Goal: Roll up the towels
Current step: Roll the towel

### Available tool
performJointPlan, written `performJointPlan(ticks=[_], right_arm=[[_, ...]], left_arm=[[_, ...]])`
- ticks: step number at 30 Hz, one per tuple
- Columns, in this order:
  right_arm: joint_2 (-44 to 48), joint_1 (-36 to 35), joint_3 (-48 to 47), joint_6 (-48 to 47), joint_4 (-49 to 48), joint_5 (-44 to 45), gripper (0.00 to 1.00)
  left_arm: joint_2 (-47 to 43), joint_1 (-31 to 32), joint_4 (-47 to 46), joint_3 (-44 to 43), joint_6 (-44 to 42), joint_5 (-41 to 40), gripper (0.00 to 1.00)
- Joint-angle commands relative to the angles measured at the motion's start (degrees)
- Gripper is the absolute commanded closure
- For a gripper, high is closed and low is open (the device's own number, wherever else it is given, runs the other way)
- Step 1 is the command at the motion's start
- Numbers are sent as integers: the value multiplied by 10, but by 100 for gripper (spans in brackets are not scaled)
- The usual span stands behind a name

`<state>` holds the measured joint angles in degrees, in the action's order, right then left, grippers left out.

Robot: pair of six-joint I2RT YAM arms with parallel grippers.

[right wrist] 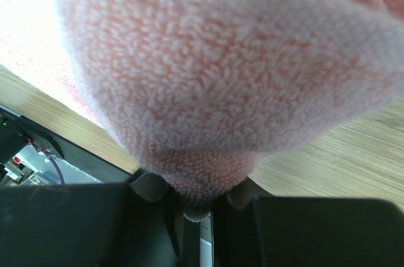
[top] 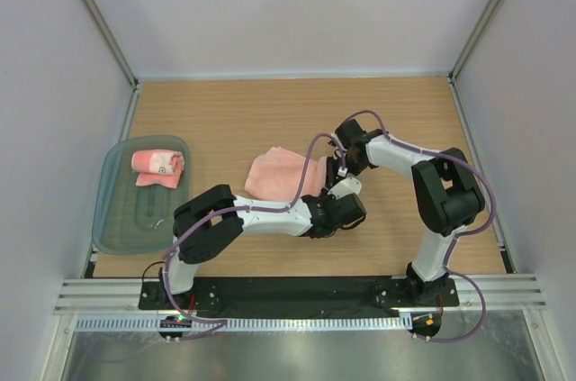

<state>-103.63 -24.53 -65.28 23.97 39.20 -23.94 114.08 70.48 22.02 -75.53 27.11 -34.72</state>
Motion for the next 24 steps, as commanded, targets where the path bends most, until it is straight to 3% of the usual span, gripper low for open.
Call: performJointPlan(ticks=[1,3,6,11,14,24], right_arm=[[-13,9,-14,-15,28,10,79],[-15,12,-20,-16,35,9,79],[-17,20,-28,-16,36,7,70],[-24,44,-56,-4,22,-18,47],[-39,59,-69,8,-3,-43,41],[-103,106,-88,18,-32,-27,44]], left_arm=[[11,1,25,24,32,-13,81],[18,-2,29,21,35,-12,100],[18,-3,31,22,35,-11,100],[-14,-3,3,50,23,17,100],[-32,-7,-6,66,22,27,100],[-97,-30,-17,114,32,61,100]])
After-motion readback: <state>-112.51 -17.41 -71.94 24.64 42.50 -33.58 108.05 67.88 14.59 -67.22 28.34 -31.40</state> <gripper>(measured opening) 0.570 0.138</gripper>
